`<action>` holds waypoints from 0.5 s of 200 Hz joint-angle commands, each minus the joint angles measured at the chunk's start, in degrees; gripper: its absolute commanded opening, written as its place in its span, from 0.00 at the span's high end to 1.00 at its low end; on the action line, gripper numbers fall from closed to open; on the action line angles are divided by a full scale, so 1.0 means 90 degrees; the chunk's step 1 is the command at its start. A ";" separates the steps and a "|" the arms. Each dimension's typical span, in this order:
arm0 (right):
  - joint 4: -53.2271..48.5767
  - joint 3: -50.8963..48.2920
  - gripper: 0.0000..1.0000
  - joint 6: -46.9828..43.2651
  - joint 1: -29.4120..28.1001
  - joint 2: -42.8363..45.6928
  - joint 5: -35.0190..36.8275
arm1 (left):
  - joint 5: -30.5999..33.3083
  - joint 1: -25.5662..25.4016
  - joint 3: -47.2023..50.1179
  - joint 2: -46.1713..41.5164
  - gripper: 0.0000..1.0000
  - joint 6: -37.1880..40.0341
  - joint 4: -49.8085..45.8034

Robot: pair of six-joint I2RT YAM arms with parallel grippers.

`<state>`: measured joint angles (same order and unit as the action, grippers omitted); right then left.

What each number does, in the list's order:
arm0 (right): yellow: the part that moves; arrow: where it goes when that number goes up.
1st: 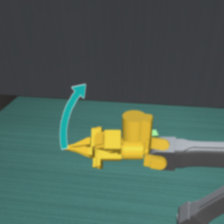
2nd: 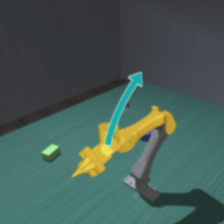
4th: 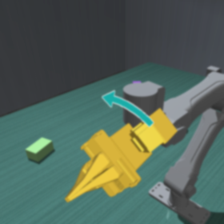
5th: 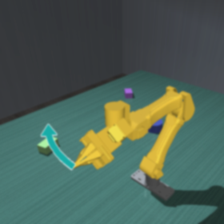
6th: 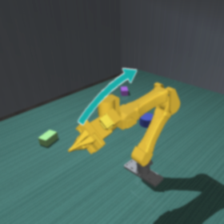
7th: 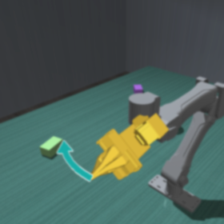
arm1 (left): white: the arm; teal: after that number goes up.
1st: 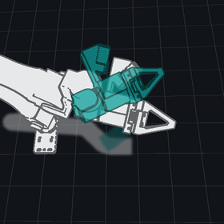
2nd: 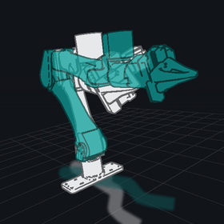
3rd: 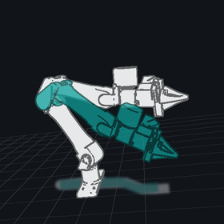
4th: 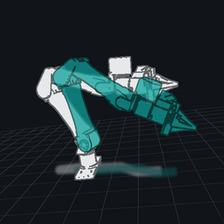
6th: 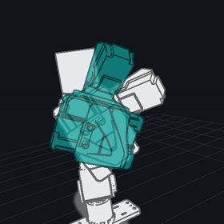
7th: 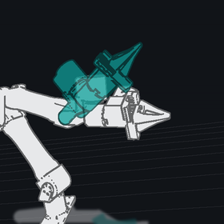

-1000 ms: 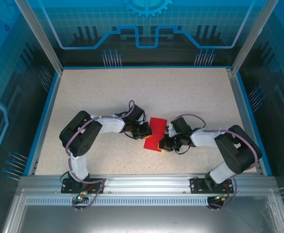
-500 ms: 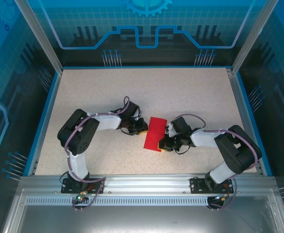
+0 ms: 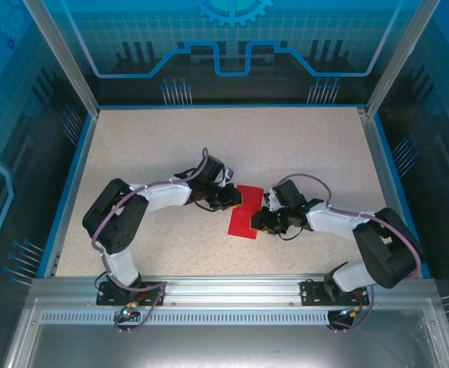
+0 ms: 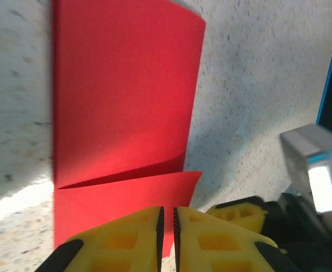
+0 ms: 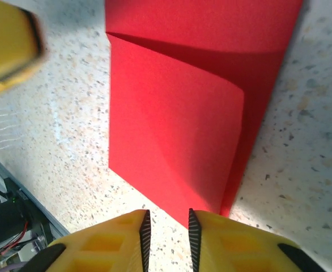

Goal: Fold a paper plane with a square sheet of paper (pick it up from the middle)
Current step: Fold the triangle a second time at the center of the table, then turn over the paper at the center of the table.

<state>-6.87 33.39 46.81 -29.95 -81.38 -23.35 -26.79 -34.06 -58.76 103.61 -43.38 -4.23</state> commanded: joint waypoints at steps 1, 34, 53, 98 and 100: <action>-0.0308 -0.0096 0.68 0.0064 0.0288 0.0267 0.0297 | -0.0235 -0.0033 -0.0168 0.0299 0.85 0.0180 -0.0122; -0.0097 -0.0213 0.62 0.0116 0.0506 0.0311 0.0170 | -0.0231 -0.0034 -0.0272 0.0450 0.85 0.0250 -0.0191; -0.0078 -0.0103 0.62 0.0111 0.0521 0.0133 0.0100 | -0.0176 -0.0041 -0.0306 0.0497 0.85 0.0296 -0.0255; 0.0245 0.0060 0.61 0.0145 0.0516 -0.0295 -0.0085 | -0.0172 -0.0036 -0.0298 0.0606 0.85 0.0279 -0.0231; 0.0261 0.0060 0.61 0.0142 0.0516 -0.0306 -0.0087 | -0.0182 -0.0034 -0.0297 0.0614 0.85 0.0281 -0.0225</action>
<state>-5.89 32.36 47.64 -25.91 -82.54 -22.61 -27.29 -34.35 -60.03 108.01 -42.30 -4.91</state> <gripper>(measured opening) 0.386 0.148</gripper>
